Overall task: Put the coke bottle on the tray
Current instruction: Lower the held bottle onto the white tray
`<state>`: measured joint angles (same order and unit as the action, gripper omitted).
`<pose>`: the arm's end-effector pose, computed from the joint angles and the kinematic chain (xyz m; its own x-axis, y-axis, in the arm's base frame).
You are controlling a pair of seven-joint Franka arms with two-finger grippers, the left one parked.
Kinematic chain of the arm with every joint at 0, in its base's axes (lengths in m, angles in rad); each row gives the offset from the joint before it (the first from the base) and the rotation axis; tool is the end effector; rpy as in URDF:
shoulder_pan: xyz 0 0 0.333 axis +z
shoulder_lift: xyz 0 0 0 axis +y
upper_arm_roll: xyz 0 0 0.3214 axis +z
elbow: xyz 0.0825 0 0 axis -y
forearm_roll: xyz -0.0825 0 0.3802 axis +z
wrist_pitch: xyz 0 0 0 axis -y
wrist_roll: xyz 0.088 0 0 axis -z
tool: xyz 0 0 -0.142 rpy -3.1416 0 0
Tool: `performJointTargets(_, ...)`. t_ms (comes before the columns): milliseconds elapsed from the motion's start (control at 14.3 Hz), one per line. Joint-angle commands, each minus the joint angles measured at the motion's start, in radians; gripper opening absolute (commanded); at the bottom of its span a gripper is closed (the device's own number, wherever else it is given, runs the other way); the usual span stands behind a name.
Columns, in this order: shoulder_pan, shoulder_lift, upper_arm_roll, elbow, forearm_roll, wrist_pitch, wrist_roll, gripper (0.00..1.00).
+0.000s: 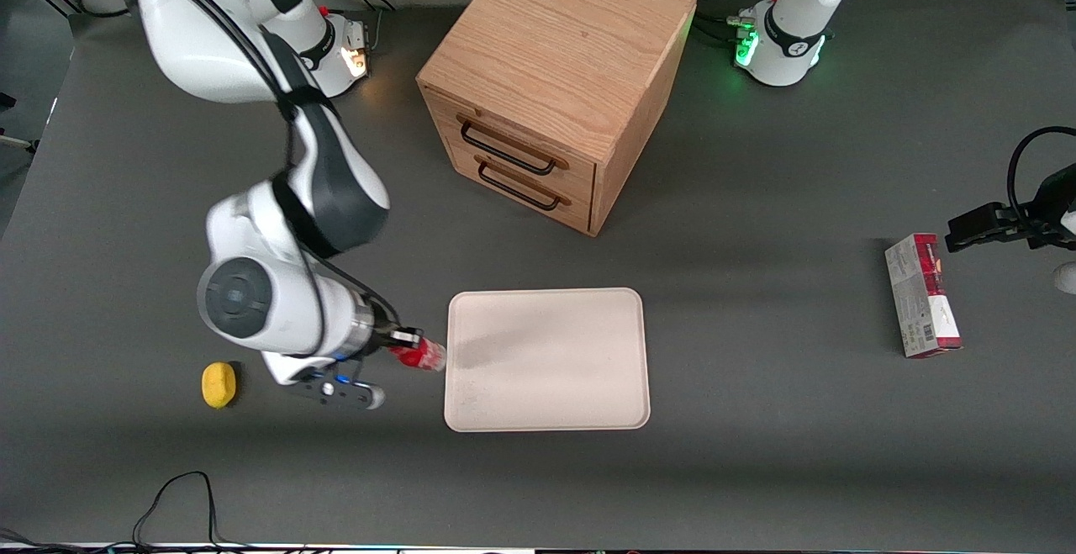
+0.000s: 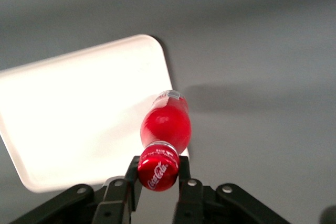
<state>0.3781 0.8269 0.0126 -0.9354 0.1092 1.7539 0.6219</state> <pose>0.7066 0.3020 0.3567 0.9656 -0.2488 -0.0755 -0.2551 -0.9628 -0.0888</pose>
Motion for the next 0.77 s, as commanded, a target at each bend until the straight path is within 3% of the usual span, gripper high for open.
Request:
performJointTargets(0,0.033,0.063,-0.002,0.069,-0.048,0.064,0.079,0.0)
performJointTargets(631,0.062,0.107,-0.01,0.067,-0.059,0.125,0.101,0.0)
performJointTargets(701,0.062,0.107,-0.008,0.067,-0.068,0.125,0.101,0.13)
